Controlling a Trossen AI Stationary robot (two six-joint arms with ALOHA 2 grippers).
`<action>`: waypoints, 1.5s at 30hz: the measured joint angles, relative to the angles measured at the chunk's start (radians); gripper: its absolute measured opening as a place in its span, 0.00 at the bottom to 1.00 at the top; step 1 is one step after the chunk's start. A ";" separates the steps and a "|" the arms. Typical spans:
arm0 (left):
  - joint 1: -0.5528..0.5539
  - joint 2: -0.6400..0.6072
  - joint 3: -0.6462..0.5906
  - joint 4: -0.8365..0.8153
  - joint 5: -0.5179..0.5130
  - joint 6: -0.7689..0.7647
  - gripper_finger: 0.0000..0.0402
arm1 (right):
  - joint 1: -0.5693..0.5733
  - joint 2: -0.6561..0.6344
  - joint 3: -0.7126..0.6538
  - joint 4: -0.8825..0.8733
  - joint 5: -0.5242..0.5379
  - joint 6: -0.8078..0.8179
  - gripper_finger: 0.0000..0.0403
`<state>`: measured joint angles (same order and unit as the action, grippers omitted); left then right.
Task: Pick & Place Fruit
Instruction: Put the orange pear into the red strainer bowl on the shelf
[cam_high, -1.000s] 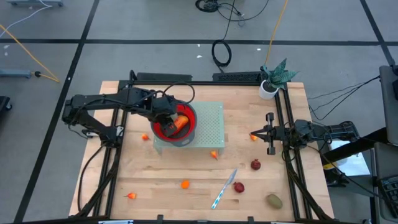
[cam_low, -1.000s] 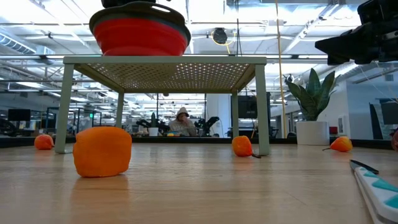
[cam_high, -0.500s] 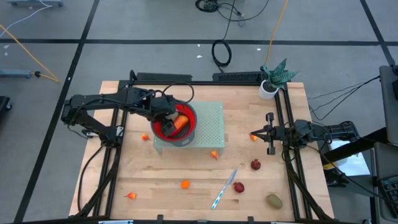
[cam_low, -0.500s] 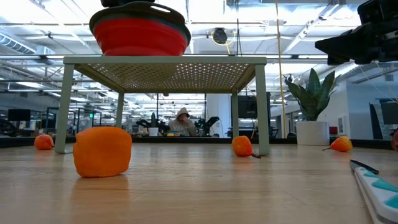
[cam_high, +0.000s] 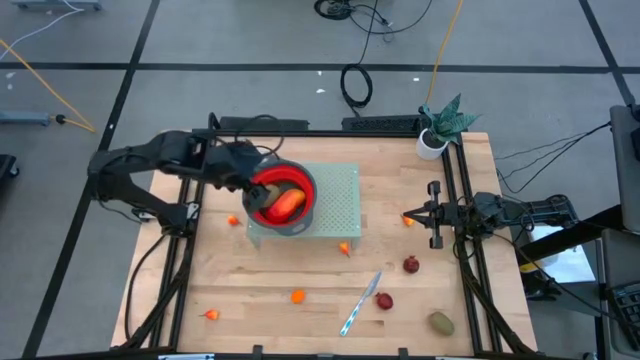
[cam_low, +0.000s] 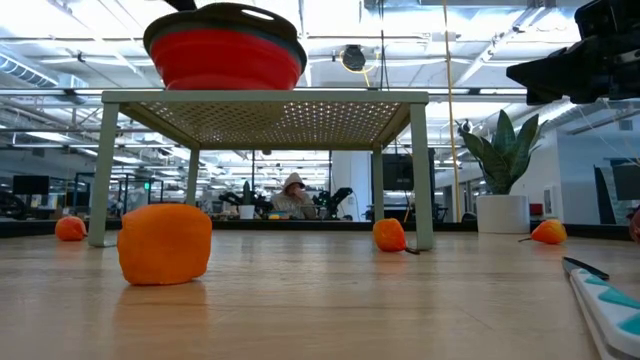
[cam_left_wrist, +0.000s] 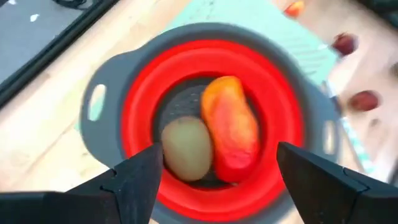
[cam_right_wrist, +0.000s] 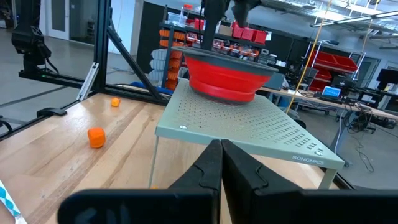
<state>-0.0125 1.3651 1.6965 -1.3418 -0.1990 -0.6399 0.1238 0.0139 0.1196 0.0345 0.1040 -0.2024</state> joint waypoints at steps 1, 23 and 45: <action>-0.016 -0.008 0.000 -0.003 -0.004 -0.027 0.78 | 0.000 0.000 0.000 0.000 0.000 0.000 0.00; -0.496 -0.010 -0.002 -0.016 -0.143 -0.729 0.60 | 0.000 0.000 0.000 0.000 0.000 0.139 0.00; -0.802 0.129 -0.003 -0.160 -0.065 -1.208 0.33 | 0.000 0.000 0.000 0.000 0.000 0.193 0.00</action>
<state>-0.8140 1.4938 1.6939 -1.5016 -0.2637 -1.8482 0.1241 0.0136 0.1196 0.0345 0.1040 -0.0090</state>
